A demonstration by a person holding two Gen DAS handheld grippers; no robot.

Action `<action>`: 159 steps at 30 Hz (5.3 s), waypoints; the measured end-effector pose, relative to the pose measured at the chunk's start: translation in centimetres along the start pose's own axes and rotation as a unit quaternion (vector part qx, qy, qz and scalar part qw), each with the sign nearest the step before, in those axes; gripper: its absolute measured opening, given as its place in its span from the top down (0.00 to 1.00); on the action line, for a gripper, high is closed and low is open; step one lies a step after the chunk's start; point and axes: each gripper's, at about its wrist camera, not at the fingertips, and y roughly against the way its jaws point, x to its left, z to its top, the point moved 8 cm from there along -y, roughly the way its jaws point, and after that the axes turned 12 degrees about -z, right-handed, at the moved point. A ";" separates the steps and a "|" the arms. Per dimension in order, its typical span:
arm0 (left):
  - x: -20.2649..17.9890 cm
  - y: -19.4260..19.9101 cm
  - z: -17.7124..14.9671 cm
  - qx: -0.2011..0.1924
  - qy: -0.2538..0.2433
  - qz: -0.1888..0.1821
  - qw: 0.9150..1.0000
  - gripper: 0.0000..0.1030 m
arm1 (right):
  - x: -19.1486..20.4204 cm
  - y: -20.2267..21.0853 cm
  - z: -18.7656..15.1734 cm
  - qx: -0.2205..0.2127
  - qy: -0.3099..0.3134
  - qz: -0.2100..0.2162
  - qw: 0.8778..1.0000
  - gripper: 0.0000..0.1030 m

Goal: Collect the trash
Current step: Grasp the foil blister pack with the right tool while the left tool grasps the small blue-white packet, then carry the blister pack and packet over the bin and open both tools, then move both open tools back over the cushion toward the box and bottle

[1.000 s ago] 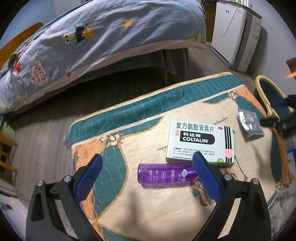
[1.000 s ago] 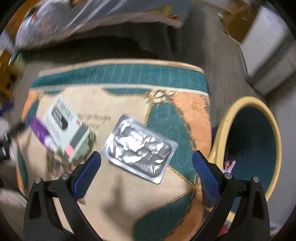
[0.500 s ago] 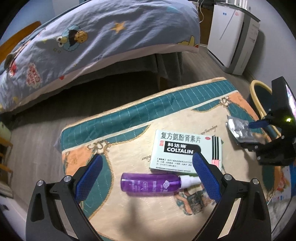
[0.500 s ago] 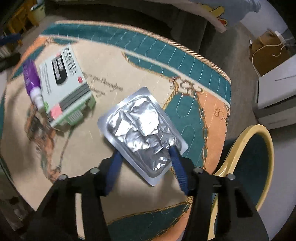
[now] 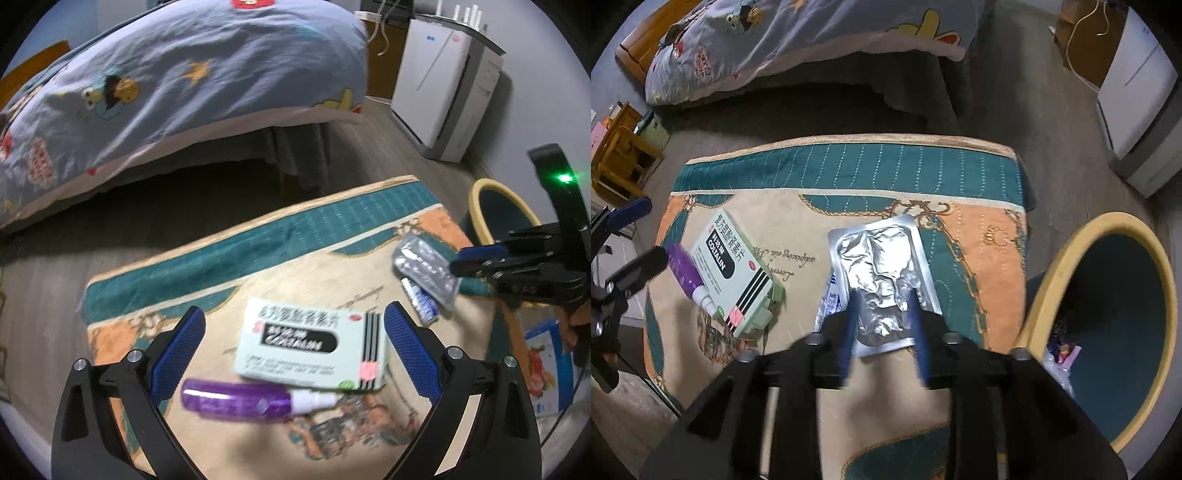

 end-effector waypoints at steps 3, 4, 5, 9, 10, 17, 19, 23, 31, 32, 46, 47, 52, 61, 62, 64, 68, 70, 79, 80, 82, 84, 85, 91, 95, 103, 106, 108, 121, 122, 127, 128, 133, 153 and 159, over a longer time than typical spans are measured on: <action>-0.7 -0.9 0.6 0.004 -0.017 -0.001 1.000 0.06 | 0.4 -0.5 -0.1 0.001 0.009 -0.006 1.000 0.18; -0.8 -1.2 0.8 0.005 -0.019 -0.001 1.000 0.06 | 0.5 -0.9 0.1 0.003 0.012 -0.010 1.000 0.18; -0.7 -1.5 0.9 0.007 -0.020 -0.002 1.000 0.06 | 0.6 -1.3 0.3 0.008 0.012 -0.010 1.000 0.18; -0.3 -2.6 1.6 0.015 -0.014 -0.007 1.000 0.06 | 0.3 -3.5 0.4 0.040 -0.001 -0.019 0.999 0.18; -0.3 -2.8 1.7 0.016 -0.012 -0.008 1.000 0.06 | 0.3 -3.9 0.3 0.046 -0.004 -0.018 0.999 0.18; -0.9 -4.0 2.8 0.017 -0.002 -0.027 0.999 0.06 | 0.2 -4.2 0.8 0.054 -0.005 -0.006 0.998 0.32; -1.3 -4.4 3.0 0.019 -0.001 -0.031 0.999 0.06 | -0.4 -4.1 0.8 0.055 -0.011 -0.004 0.998 0.32; -2.3 -5.1 2.9 0.025 -0.010 -0.033 0.999 0.06 | -2.5 -3.2 0.8 0.045 -0.047 -0.001 0.998 0.32; -5.7 -7.2 1.9 0.048 -0.047 -0.036 0.997 0.06 | -6.5 -0.5 1.1 0.012 -0.132 0.006 0.991 0.33; -6.2 -7.6 1.7 0.052 -0.053 -0.037 0.997 0.06 | -6.7 0.0 1.2 0.005 -0.134 0.008 0.991 0.33; -11.1 -12.6 -0.7 0.116 -0.093 -0.074 0.986 0.33 | -10.1 2.4 1.8 -0.026 -0.181 0.039 0.982 0.34; -11.2 -12.7 -0.9 0.118 -0.096 -0.071 0.986 0.35 | -10.2 2.5 2.0 -0.028 -0.183 0.039 0.982 0.34; -10.9 -13.0 -1.4 0.125 -0.116 -0.054 0.984 0.60 | -10.2 3.4 2.0 -0.040 -0.182 0.042 0.982 0.34; -10.4 -10.8 0.2 0.091 -0.093 -0.052 0.990 0.90 | -10.6 5.1 1.2 -0.057 -0.181 0.043 0.981 0.34; -10.8 -10.2 0.3 0.086 -0.093 -0.054 0.991 0.90 | -10.7 5.3 1.1 -0.059 -0.182 0.044 0.980 0.34; -11.1 -9.3 0.7 0.074 -0.095 -0.055 0.991 0.92 | -11.0 5.7 0.8 -0.063 -0.185 0.043 0.980 0.34; -11.9 -8.5 1.1 0.060 -0.096 -0.058 0.992 0.92 | -11.5 6.3 0.3 -0.067 -0.192 0.042 0.978 0.34; -12.3 -8.0 1.5 0.053 -0.097 -0.058 0.992 0.92 | -11.6 6.6 0.1 -0.071 -0.194 0.044 0.977 0.34; -15.2 -6.0 3.4 0.011 -0.113 -0.083 0.990 0.92 | -13.9 8.4 -0.8 -0.090 -0.217 0.042 0.971 0.34; -15.6 -5.9 3.6 0.008 -0.115 -0.086 0.990 0.92 | -14.2 8.5 -1.0 -0.091 -0.221 0.042 0.970 0.34; -16.4 -5.7 3.7 0.004 -0.118 -0.092 0.989 0.92 | -15.3 8.8 -1.4 -0.093 -0.232 0.038 0.967 0.34; -17.2 -5.7 3.9 0.001 -0.122 -0.096 0.988 0.92 | -16.1 8.9 -1.8 -0.094 -0.242 0.032 0.965 0.34; -17.8 -5.7 3.9 0.000 -0.125 -0.099 0.987 0.92 | -16.4 8.9 -2.0 -0.094 -0.247 0.030 0.964 0.34; -20.3 -6.0 4.2 -0.003 -0.138 -0.113 0.984 0.92 | -18.9 8.5 -3.4 -0.082 -0.277 0.013 0.957 0.34; -22.1 -6.3 4.3 -0.005 -0.148 -0.126 0.981 0.92 | -20.8 8.2 -4.5 -0.075 -0.302 0.001 0.950 0.34; -25.2 -7.2 3.8 0.002 -0.165 -0.146 0.975 0.92 | -22.7 7.1 -6.4 -0.050 -0.330 -0.008 0.943 0.34; -26.0 -7.5 3.6 0.006 -0.169 -0.151 0.974 0.92 | -23.1 6.9 -6.9 -0.044 -0.337 -0.011 0.941 0.34; -26.5 -7.9 3.4 0.010 -0.173 -0.151 0.973 0.92 | -23.4 6.9 -7.0 -0.044 -0.341 -0.012 0.939 0.34; -28.7 -7.4 4.2 -0.015 -0.172 -0.179 0.969 0.92 | -25.0 7.8 -7.6 -0.064 -0.371 -0.018 0.926 0.34; -28.9 -7.0 4.4 -0.024 -0.172 -0.184 0.968 0.92 | -25.3 8.1 -7.6 -0.072 -0.376 -0.020 0.924 0.34; -29.3 -6.4 5.1 -0.044 -0.167 -0.189 0.967 0.71 | -25.9 8.6 -7.6 -0.085 -0.393 -0.018 0.916 0.32; -29.2 -6.5 5.0 -0.042 -0.166 -0.188 0.967 0.64 | -25.9 8.5 -7.7 -0.083 -0.394 -0.017 0.915 0.31; -28.5 -6.8 4.6 -0.035 -0.163 -0.179 0.970 0.41 | -25.9 8.5 -7.7 -0.080 -0.400 -0.018 0.913 0.17; -22.0 -4.3 4.7 -0.049 -0.145 -0.101 0.983 0.11 | -22.7 9.3 -5.6 -0.085 -0.359 -0.030 0.929 0.06; -19.2 -2.8 4.7 -0.057 -0.127 -0.079 0.987 0.10 | -21.0 9.6 -4.6 -0.086 -0.339 -0.031 0.936 0.06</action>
